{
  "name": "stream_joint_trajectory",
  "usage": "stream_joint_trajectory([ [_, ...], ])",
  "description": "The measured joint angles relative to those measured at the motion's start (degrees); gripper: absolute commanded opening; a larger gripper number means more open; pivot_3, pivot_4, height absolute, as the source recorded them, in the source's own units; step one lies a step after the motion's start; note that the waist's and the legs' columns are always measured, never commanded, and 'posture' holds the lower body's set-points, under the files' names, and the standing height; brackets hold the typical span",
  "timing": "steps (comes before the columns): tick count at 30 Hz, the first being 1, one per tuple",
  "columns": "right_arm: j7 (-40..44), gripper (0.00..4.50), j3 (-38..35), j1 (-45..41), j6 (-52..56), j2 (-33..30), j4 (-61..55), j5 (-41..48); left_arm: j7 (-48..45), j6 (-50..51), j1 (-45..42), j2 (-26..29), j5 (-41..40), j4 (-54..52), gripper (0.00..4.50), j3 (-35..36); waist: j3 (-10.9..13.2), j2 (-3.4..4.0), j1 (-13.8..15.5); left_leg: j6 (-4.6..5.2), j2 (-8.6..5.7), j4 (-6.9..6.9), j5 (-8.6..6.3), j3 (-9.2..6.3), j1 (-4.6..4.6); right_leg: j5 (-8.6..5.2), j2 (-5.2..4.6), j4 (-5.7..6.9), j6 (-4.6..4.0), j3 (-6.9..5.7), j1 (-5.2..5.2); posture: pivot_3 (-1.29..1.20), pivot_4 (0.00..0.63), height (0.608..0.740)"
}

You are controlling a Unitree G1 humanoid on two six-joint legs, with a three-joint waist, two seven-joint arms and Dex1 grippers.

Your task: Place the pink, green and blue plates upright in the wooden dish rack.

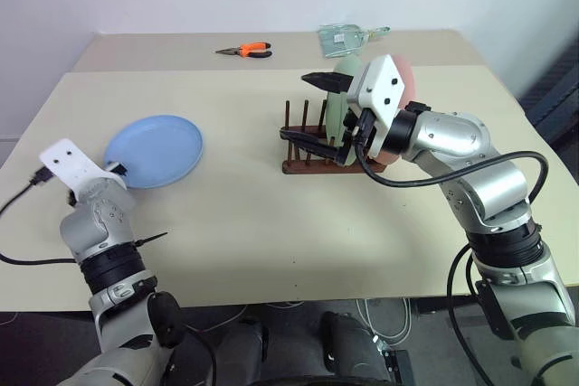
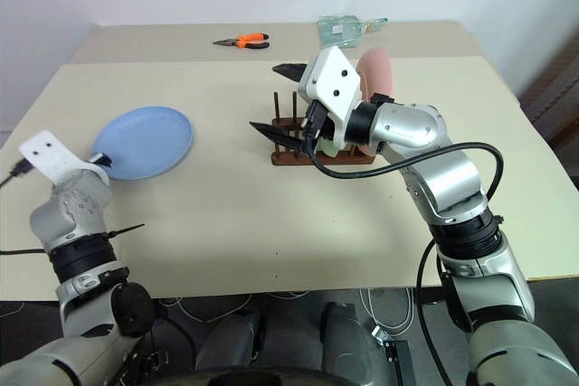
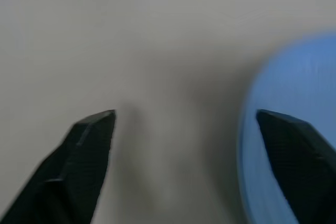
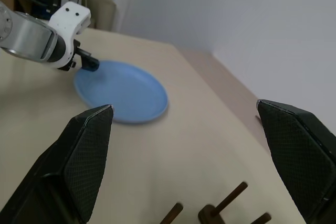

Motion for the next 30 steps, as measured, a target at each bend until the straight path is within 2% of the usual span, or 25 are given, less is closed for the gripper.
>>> stream_joint_trajectory([
  [5, 0.53, 4.50, 0.08, 0.91, -0.55, 0.74, 0.06, -1.76, -4.01, 0.64, -0.03, -0.66, -4.54, -0.25, 0.24, 0.12, 0.00, 0.00, -0.08, -0.04, 0.01, -0.02, 0.02, 0.00, -0.01, 0.00, 0.01, 0.02, -0.01, 0.00, -0.02, 0.00, 0.150, 0.740],
  [6, 1.02, 4.50, 0.08, 1.06, -0.21, 0.74, 0.06, -1.73, -5.23, 0.14, -0.27, -0.46, -5.08, -0.37, 0.05, -0.10, 0.00, 0.00, -0.03, -0.04, 0.01, -0.02, 0.02, 0.00, -0.01, 0.00, 0.01, 0.02, -0.01, 0.00, -0.02, 0.00, 0.150, 0.740],
  [10, 1.62, 4.50, 0.85, 1.42, -1.05, 0.66, 0.05, -4.29, -13.17, -5.70, -1.39, 0.57, -5.52, -3.05, 0.05, -6.64, 0.06, -0.10, 0.22, -0.08, 0.00, 0.01, 0.04, 0.00, -0.07, 0.01, 0.01, -0.04, -0.03, -0.02, 0.01, 0.00, 0.150, 0.740],
  [12, 1.56, 4.50, 2.81, 1.28, -5.44, 0.47, 0.28, -9.47, -17.94, -8.94, -3.76, 0.52, -5.93, -6.76, 0.05, -11.56, 0.16, -0.26, 0.15, -0.08, 0.00, 0.01, 0.04, 0.00, -0.11, 0.01, 0.01, -0.06, -0.03, -0.02, -0.02, 0.00, 0.150, 0.740],
  [16, 1.48, 4.50, 7.91, -1.98, -14.55, 0.45, 3.72, -19.94, -23.40, -7.99, -9.26, 2.74, -7.44, -13.64, 0.05, -19.52, 0.15, -0.25, -0.77, -0.08, 0.01, -0.06, 0.04, 0.10, 0.01, 0.01, 0.01, -0.07, -0.02, 0.04, -0.01, 0.00, 0.150, 0.740],
  [18, 1.11, 4.50, 9.68, -5.04, -18.39, 1.03, 7.46, -24.56, -24.78, -4.75, -11.22, 3.83, -9.26, -15.75, 0.05, -21.19, 0.17, -0.23, -1.76, -0.08, 0.05, -0.11, 0.04, 0.11, 0.05, 0.01, 0.02, -0.02, -0.02, 0.04, -0.05, 0.00, 0.150, 0.740],
  [24, -0.19, 4.50, 12.11, -11.07, -26.21, 5.23, 17.19, -32.61, -25.40, 3.79, -14.51, 6.06, -14.09, -18.91, 0.05, -21.36, 0.18, -0.23, -2.21, -0.11, 0.07, -0.14, 0.06, 0.06, -0.01, 0.01, 0.06, 0.01, -0.03, 0.05, -0.12, 0.00, 0.150, 0.740],
  [25, -0.25, 3.92, 12.56, -11.64, -27.22, 5.57, 18.45, -33.57, -25.41, 4.86, -14.73, 6.08, -15.06, -19.57, 0.00, -21.24, 0.18, -0.23, -2.13, -0.11, 0.05, -0.14, 0.06, 0.06, -0.01, 0.01, 0.05, 0.00, -0.03, 0.07, -0.11, 0.00, 0.150, 0.740],
  [27, -0.57, 3.27, 13.02, -12.25, -29.36, 5.96, 20.60, -35.71, -25.64, 6.70, -14.69, 6.21, -16.77, -20.94, 0.00, -21.01, 0.19, -0.24, -1.74, -0.11, 0.05, -0.12, 0.06, 0.06, -0.03, 0.01, 0.05, -0.01, -0.04, 0.07, -0.11, 0.00, 0.150, 0.740],
  [30, -1.15, 1.73, 13.07, -12.29, -31.54, 6.13, 23.13, -38.20, -25.69, 8.58, -14.48, 6.51, -18.41, -22.67, 0.00, -20.63, 0.19, -0.24, -1.37, -0.11, 0.04, -0.10, 0.06, 0.05, -0.03, 0.02, 0.05, 0.00, -0.04, 0.07, -0.10, 0.00, 0.150, 0.740],
])
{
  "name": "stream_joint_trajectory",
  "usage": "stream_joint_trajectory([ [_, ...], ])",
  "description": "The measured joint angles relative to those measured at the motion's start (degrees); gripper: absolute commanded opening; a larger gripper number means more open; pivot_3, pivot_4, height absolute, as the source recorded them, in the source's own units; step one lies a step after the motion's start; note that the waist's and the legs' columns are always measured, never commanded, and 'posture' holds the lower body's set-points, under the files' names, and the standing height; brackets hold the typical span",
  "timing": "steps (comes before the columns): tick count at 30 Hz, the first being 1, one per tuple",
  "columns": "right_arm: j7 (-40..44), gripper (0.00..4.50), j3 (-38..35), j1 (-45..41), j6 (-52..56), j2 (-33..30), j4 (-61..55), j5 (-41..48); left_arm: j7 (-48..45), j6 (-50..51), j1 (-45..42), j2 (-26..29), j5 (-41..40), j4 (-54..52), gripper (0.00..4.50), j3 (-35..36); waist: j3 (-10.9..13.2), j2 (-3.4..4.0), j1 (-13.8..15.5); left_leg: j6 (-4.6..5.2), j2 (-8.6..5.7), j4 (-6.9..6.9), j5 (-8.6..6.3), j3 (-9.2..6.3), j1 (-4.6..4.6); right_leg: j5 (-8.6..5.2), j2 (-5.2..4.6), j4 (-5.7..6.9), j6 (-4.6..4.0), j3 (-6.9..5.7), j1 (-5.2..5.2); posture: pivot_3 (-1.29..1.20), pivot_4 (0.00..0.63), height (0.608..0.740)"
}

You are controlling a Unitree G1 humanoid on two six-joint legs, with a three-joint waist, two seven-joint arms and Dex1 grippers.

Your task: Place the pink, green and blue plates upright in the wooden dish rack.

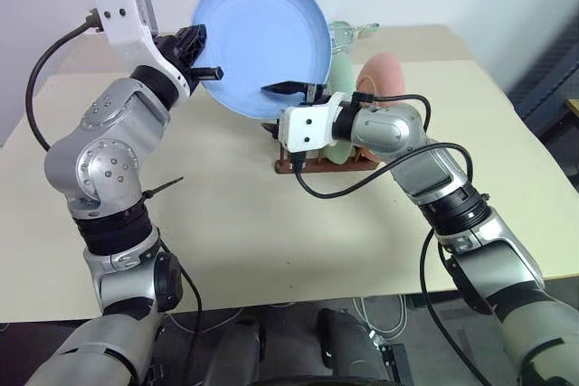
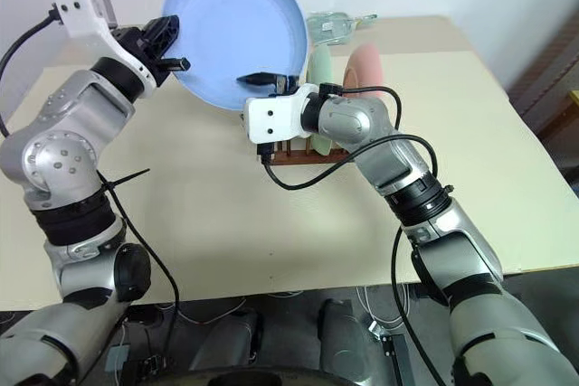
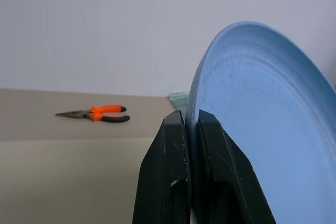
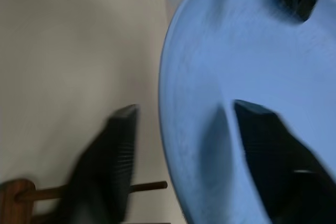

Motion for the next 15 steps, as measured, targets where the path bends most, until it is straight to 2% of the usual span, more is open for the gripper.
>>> stream_joint_trajectory([
  [3, -0.07, 0.18, -0.09, 0.02, -1.75, 0.13, 0.52, -1.17, 0.50, 0.85, 0.71, 0.26, -0.18, -0.40, 0.00, 0.75, 0.00, 0.01, -0.16, -0.01, 0.00, -0.02, 0.01, 0.00, 0.03, 0.00, 0.01, 0.03, 0.00, 0.00, -0.01, 0.00, 0.150, 0.740],
  [4, 0.01, 0.00, -0.04, 0.03, -2.44, 0.13, 0.31, -1.36, 0.50, 1.02, 1.04, 0.29, -0.27, -0.39, 0.34, 1.27, 0.00, 0.01, -0.27, -0.02, 0.01, -0.03, 0.01, 0.00, 0.04, 0.00, 0.01, 0.03, 0.00, 0.00, -0.02, 0.00, 0.150, 0.740],
  [7, -0.20, 0.00, -0.29, 0.19, -2.92, 0.90, -0.28, -1.72, 0.64, -1.27, 1.23, -1.34, -2.09, -0.05, 1.46, 3.97, 0.01, 0.00, -0.22, -0.06, 0.02, -0.02, 0.03, -0.01, 0.03, 0.00, 0.02, 0.03, -0.01, 0.00, -0.02, 0.00, 0.150, 0.740],
  [8, -0.20, 0.00, -0.34, 0.26, -2.60, 1.04, -0.29, -1.77, 0.90, -4.07, 0.68, -2.15, -2.43, 0.60, 2.06, 5.54, 0.02, -0.02, -0.15, -0.14, 0.02, -0.01, 0.08, -0.02, 0.00, 0.01, 0.02, 0.02, -0.02, 0.00, -0.02, 0.00, 0.150, 0.740],
  [11, -0.23, 0.00, -1.11, 1.00, -1.20, 2.09, -0.70, -1.17, 2.29, -12.40, -1.11, 0.72, 0.02, 4.04, 3.39, 8.87, 0.02, -0.02, -0.35, -0.34, 0.02, -0.07, 0.19, 0.00, 0.07, 0.02, 0.02, 0.02, -0.03, 0.01, -0.02, 0.00, 0.150, 0.740],
  [13, -0.49, 0.00, -3.32, 2.10, 1.77, 4.57, -2.19, 1.72, 3.68, -18.72, -0.75, 5.26, 4.91, 8.24, 3.39, 10.27, 0.01, 0.01, -0.50, -0.35, 0.03, -0.16, 0.20, 0.03, 0.12, 0.02, 0.05, 0.03, -0.04, 0.05, -0.07, 0.00, 0.150, 0.740],
  [14, -0.82, 0.00, -6.05, 3.00, 6.62, 8.00, -4.53, 6.16, 3.69, -23.86, 1.51, 9.54, 9.39, 11.84, 3.39, 10.30, 0.00, 0.03, -0.88, -0.41, 0.06, -0.31, 0.24, 0.04, 0.15, 0.05, 0.08, 0.04, -0.09, 0.10, -0.13, 0.00, 0.150, 0.740],
  [15, -1.28, 0.00, -7.95, 3.40, 10.04, 10.55, -6.61, 9.49, 3.53, -26.80, 3.43, 11.47, 12.13, 14.04, 3.39, 10.54, -0.01, 0.05, -1.07, -0.47, 0.04, -0.44, 0.28, 0.05, 0.14, 0.07, 0.07, 0.04, -0.12, 0.13, -0.20, 0.00, 0.150, 0.740],
])
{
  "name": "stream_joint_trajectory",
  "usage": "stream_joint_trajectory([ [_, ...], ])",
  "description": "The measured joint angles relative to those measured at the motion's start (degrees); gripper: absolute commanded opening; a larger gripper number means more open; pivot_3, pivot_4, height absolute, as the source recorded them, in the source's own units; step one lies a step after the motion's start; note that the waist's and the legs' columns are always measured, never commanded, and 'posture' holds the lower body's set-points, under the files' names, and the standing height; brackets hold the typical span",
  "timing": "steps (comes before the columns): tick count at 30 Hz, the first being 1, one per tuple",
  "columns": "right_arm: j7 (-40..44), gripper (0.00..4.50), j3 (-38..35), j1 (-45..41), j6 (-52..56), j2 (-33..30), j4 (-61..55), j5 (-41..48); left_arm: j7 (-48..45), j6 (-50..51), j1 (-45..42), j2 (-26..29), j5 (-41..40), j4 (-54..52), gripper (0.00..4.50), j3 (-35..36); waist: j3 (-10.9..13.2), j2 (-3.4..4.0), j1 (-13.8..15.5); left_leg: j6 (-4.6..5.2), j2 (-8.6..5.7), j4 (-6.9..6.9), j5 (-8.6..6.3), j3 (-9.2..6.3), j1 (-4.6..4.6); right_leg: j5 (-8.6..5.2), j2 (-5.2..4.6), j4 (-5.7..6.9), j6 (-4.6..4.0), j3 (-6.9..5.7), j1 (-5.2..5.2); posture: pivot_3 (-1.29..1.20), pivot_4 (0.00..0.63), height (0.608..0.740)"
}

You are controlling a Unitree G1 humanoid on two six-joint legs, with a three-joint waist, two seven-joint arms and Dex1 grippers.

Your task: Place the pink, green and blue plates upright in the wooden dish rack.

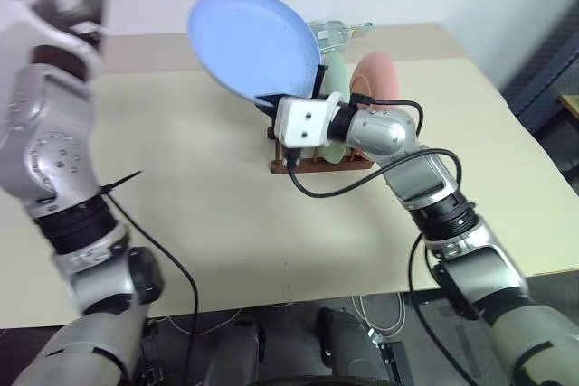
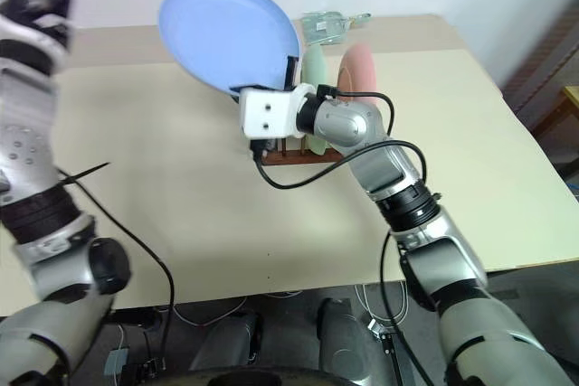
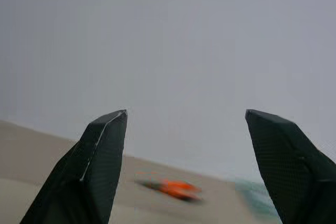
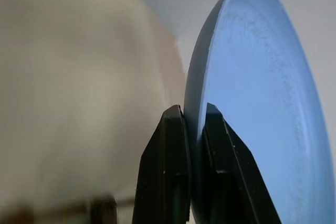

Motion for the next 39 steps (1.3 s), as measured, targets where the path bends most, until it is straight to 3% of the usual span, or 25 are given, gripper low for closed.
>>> stream_joint_trajectory([
  [4, -3.08, 0.00, -7.77, 0.12, 16.58, 8.10, -9.80, 14.32, -4.54, -9.45, 9.51, 2.72, 7.72, 6.34, 3.39, -4.20, -0.15, -0.23, 1.36, -0.04, 0.00, -0.23, 0.03, -0.20, -0.18, 0.09, 0.00, 0.00, -0.14, -0.13, -0.23, 0.00, 0.150, 0.740],
  [10, -18.10, 0.00, -22.05, 2.38, 43.99, 22.93, -18.45, 39.76, -16.50, -16.65, 24.26, -1.91, 10.09, 4.31, 3.39, -16.77, -0.19, -0.21, 1.87, 0.07, 0.02, -0.34, -0.01, -0.17, -0.10, 0.18, -0.04, 0.05, -0.30, -0.11, -0.28, 0.00, 0.150, 0.740],
  [13, -26.03, 0.00, -25.76, 2.70, 51.03, 23.63, -18.75, 46.03, -22.54, -17.20, 29.71, -4.03, 10.16, 3.07, 3.39, -23.09, -0.16, -0.20, 1.55, 0.04, 0.05, -0.32, 0.02, -0.17, -0.34, 0.22, 0.02, 0.15, -0.37, -0.11, -0.61, 0.00, 0.150, 0.740],
  [17, -36.26, 0.00, -30.72, 2.70, 54.52, 23.67, -18.73, 51.43, -32.25, -16.77, 34.48, -1.57, 7.38, -3.15, 3.39, -25.89, -0.14, -0.02, 0.70, 0.05, 0.12, -0.46, 0.02, -0.05, -0.22, 0.20, 0.07, 0.16, -0.42, -0.06, -0.62, 0.00, 0.150, 0.740],
  [22, -43.69, 0.00, -31.80, 2.70, 55.87, 23.68, -18.55, 56.65, -38.07, -14.41, 36.33, 0.34, 6.47, -6.00, 3.39, -28.12, -0.15, 0.07, 0.57, 0.07, 0.18, -0.43, 0.02, -0.03, -0.16, 0.20, 0.14, 0.16, -0.42, -0.07, -0.54, 0.00, 0.150, 0.740],
  [39, -54.30, 0.00, -30.60, 2.66, 54.01, 23.60, -14.24, 64.87, -40.62, -12.76, 36.70, -0.21, 7.92, -6.64, 3.39, -32.05, -0.15, 0.08, 0.67, 0.08, 0.19, -0.38, 0.02, -0.03, -0.15, 0.20, 0.16, 0.16, -0.41, -0.07, -0.50, 0.00, 0.150, 0.740],
])
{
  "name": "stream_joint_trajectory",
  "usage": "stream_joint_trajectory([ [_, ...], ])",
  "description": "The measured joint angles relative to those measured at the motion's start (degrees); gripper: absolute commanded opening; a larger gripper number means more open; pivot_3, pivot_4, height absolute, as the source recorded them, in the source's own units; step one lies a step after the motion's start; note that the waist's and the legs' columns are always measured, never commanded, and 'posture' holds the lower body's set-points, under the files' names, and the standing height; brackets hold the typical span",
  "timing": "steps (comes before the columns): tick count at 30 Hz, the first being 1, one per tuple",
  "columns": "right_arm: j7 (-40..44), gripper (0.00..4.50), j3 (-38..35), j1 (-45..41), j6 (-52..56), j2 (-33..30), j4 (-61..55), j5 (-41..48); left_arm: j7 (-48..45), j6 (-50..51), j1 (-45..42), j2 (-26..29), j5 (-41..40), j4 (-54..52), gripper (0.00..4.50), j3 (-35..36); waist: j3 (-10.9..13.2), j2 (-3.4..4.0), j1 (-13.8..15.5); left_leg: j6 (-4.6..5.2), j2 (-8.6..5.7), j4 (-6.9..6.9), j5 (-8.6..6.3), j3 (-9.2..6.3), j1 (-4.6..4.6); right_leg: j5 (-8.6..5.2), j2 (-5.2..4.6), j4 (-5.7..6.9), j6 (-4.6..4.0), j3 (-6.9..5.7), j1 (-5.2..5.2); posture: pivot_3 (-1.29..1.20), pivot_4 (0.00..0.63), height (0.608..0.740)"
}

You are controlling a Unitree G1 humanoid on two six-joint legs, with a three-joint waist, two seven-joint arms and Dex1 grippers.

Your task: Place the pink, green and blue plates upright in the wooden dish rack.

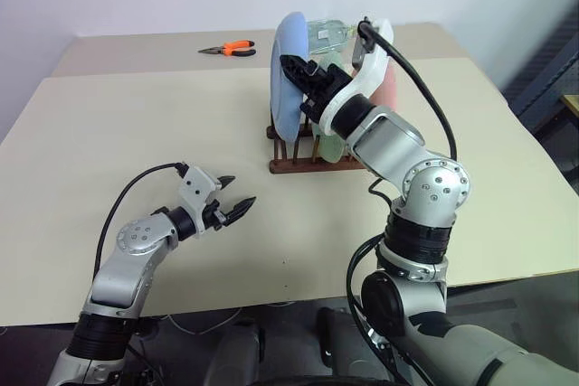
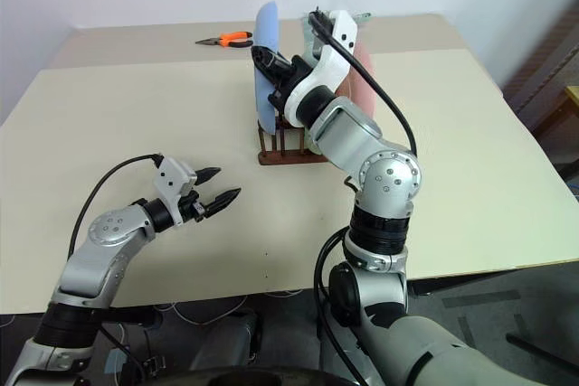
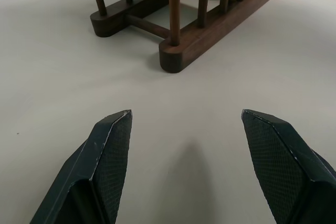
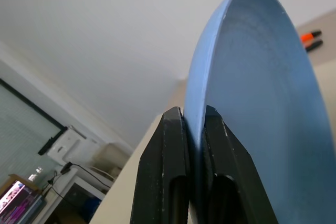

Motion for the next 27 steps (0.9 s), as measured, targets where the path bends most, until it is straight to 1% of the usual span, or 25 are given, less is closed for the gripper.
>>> stream_joint_trajectory([
  [1, -0.33, 0.00, 0.14, 0.00, -0.05, -0.02, 0.93, -0.09, -0.17, 0.00, 0.00, -0.02, 0.04, -0.06, 3.39, -0.02, 0.00, 0.00, -0.01, 0.00, 0.00, 0.00, 0.00, 0.00, 0.00, 0.00, 0.00, 0.00, 0.00, 0.00, 0.00, 0.00, 0.150, 0.740],
  [4, 0.01, 1.07, 0.72, -0.87, -0.62, -0.39, 4.13, -1.37, -0.43, 0.00, 0.00, -0.16, 0.14, -0.34, 3.47, -0.11, 0.02, 0.03, -0.02, 0.00, 0.00, 0.00, 0.00, 0.01, 0.00, 0.00, 0.01, 0.00, 0.00, 0.00, 0.00, 0.00, 0.150, 0.740],
  [5, 0.78, 1.59, 1.26, -1.80, -1.03, -0.94, 5.35, -2.08, -0.43, 0.00, -0.02, -0.41, 0.20, -0.34, 3.47, -0.15, 0.02, 0.04, -0.04, 0.00, 0.01, -0.01, 0.00, 0.01, 0.01, 0.00, 0.02, 0.00, 0.00, 0.00, -0.01, 0.00, 0.150, 0.740],
  [6, 1.36, 1.99, 1.70, -2.52, -1.32, -1.38, 6.04, -2.72, -0.43, 0.00, -0.07, -0.57, 0.22, -0.34, 3.47, -0.27, 0.02, 0.04, -0.04, 0.00, 0.01, -0.01, 0.00, 0.01, 0.00, 0.00, 0.03, 0.00, 0.00, 0.00, -0.01, 0.00, 0.150, 0.740],
  [7, 2.72, 2.51, 2.71, -3.43, -2.17, -2.20, 6.89, -4.15, -0.43, 0.00, -0.09, -0.72, 0.27, -0.33, 3.47, -0.54, 0.02, 0.04, -0.05, 0.00, 0.03, -0.01, 0.00, 0.01, 0.00, 0.00, 0.04, -0.01, 0.00, 0.00, -0.01, 0.00, 0.150, 0.740],
  [9, 6.67, 3.45, 6.66, -4.54, -4.01, -6.19, 6.98, -8.20, -0.41, -0.05, -0.11, -1.12, 0.41, -0.34, 3.47, -0.97, 0.02, 0.04, 0.01, 0.00, 0.02, 0.01, 0.00, 0.02, -0.02, 0.00, 0.04, -0.03, 0.00, 0.00, 0.00, 0.00, 0.150, 0.740],
  [12, 13.86, 3.45, 13.61, -5.43, -8.25, -13.03, 5.63, -15.95, -0.35, -0.08, -0.03, -1.44, 0.60, -0.34, 3.47, -1.30, 0.01, 0.03, 0.08, 0.01, 0.02, 0.03, 0.00, 0.02, -0.03, -0.01, 0.04, -0.07, 0.01, -0.01, 0.04, 0.00, 0.150, 0.740],
  [14, 21.16, 3.45, 18.78, -5.42, -13.31, -19.92, 2.66, -21.92, -0.31, -0.08, 0.05, -1.80, 0.74, -0.39, 3.47, -1.44, 0.02, 0.04, 0.09, 0.01, 0.02, 0.03, -0.01, 0.03, -0.05, -0.02, 0.04, -0.11, 0.03, -0.01, 0.04, 0.00, 0.150, 0.740],
  [16, 28.03, 3.45, 20.50, -5.38, -18.49, -25.69, -0.79, -25.85, -0.24, -0.07, 0.21, -1.93, 0.97, -0.45, 3.47, -1.50, 0.01, 0.02, 0.08, 0.03, 0.02, 0.01, -0.02, 0.03, -0.04, -0.04, 0.04, -0.14, 0.06, -0.01, 0.06, 0.00, 0.150, 0.740],
  [17, 31.36, 3.45, 20.12, -5.23, -20.69, -28.31, -2.51, -26.55, -0.18, -0.05, 0.21, -1.96, 1.10, -0.56, 3.47, -1.53, 0.01, 0.01, 0.09, 0.03, 0.02, 0.01, -0.02, 0.03, -0.03, -0.04, 0.04, -0.15, 0.07, -0.01, 0.08, 0.00, 0.150, 0.740],
  [19, 36.55, 3.45, 16.02, -3.38, -21.80, -32.66, -5.58, -24.38, -0.24, -0.03, 0.03, -2.00, 1.22, -0.72, 3.47, -1.57, -0.04, -0.06, 0.34, 0.04, 0.04, 0.04, -0.02, -0.01, -0.01, -0.05, 0.04, -0.19, 0.08, -0.03, 0.19, 0.00, 0.150, 0.740],
  [21, 38.56, 3.45, 8.88, -0.18, -18.71, -36.69, -5.85, -19.86, -0.43, 0.09, 0.19, -1.73, 1.21, -0.67, 3.47, -1.22, -0.04, -0.06, 0.58, 0.06, 0.04, 0.11, -0.04, -0.01, 0.00, -0.12, 0.03, -0.32, -0.05, -0.03, 0.33, 0.00, 0.150, 0.740],
  [22, 39.11, 3.45, 6.46, 1.43, -17.85, -38.24, -5.71, -18.99, -0.58, 0.11, 0.17, -1.53, 1.20, -0.60, 3.47, -1.15, -0.04, -0.07, 0.58, 0.07, 0.03, 0.12, -0.04, 0.00, 0.00, -0.15, 0.02, -0.33, -0.11, -0.02, 0.34, 0.00, 0.150, 0.740],
  [23, 40.54, 3.45, 3.39, 4.87, -17.16, -41.31, -6.13, -17.97, -0.90, 0.01, -0.11, -1.47, 1.23, -0.35, 3.47, -1.24, -0.05, -0.08, 0.72, 0.08, 0.03, 0.11, -0.04, 0.00, 0.00, -0.16, 0.01, -0.36, -0.11, -0.03, 0.36, 0.00, 0.150, 0.740],
  [27, 46.34, 3.45, -5.85, 18.35, -15.79, -47.94, -6.95, -15.02, -1.58, -0.88, -0.59, -0.98, 1.65, 2.32, 3.47, -1.16, 0.01, 0.04, 0.64, 0.16, 0.04, 0.09, -0.09, 0.09, 0.02, -0.19, -0.01, -0.36, -0.07, -0.01, 0.37, 0.00, 0.150, 0.740],
])
